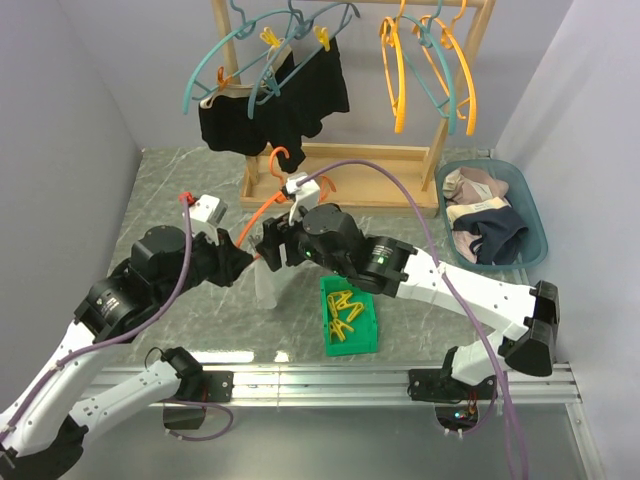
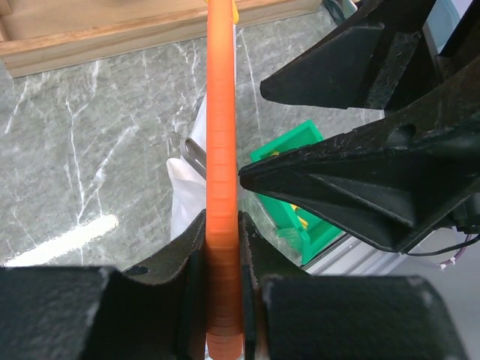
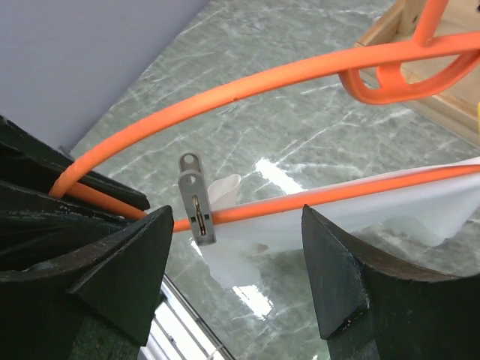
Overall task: Remove the underwear clipped to the hanger
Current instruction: Pick up the hanger from the clothesline, then remove the underwear from the hanger.
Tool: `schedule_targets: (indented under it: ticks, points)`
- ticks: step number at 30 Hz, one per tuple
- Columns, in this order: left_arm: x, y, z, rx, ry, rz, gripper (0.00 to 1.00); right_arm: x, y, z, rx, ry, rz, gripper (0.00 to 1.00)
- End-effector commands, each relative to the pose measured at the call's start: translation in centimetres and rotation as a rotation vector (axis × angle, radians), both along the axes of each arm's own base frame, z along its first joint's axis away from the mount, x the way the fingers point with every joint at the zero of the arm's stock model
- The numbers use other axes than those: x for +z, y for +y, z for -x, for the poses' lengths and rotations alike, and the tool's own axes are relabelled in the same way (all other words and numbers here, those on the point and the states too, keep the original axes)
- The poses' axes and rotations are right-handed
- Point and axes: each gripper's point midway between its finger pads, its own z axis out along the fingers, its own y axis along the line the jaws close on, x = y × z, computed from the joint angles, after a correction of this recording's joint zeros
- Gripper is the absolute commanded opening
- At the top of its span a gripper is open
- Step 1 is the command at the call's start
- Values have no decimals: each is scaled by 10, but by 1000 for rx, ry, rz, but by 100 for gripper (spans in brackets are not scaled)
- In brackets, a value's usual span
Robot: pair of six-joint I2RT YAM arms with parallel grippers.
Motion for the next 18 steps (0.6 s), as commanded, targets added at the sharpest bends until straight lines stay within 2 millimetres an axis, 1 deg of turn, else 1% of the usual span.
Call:
schedule_targets:
  ticks: [1,5,6,8,9,11,12,13,15,16,18]
  points:
    - [30,-6,0,-11,-60,80,0,31,1,-2,-12,-39,-33,76]
    - [28,-7,-1,-10,-50,78,0,26,12,3,31,-16,-22,78]
    - [29,-7,-1,-8,-51,84,0,18,16,2,34,-5,-2,78]
    - [30,-7,-1,-9,-51,89,0,15,18,-2,9,7,20,79]
    - [31,-8,2,-21,-50,97,0,7,21,-4,-2,18,46,79]
    - [35,-8,3,-21,-60,106,0,6,21,-6,-22,26,67,79]
    - [35,-7,3,-21,-61,108,0,0,24,-8,-24,33,79,78]
    - [36,-7,3,-19,-62,109,0,0,25,-7,-25,36,81,78]
    - [36,-6,3,-16,-64,105,0,0,25,-8,-29,36,80,74]
    - [37,-6,4,-18,-64,104,0,-4,25,-8,-34,39,86,70]
    - [39,-5,4,-17,-66,107,0,-3,22,-9,-49,34,84,59]
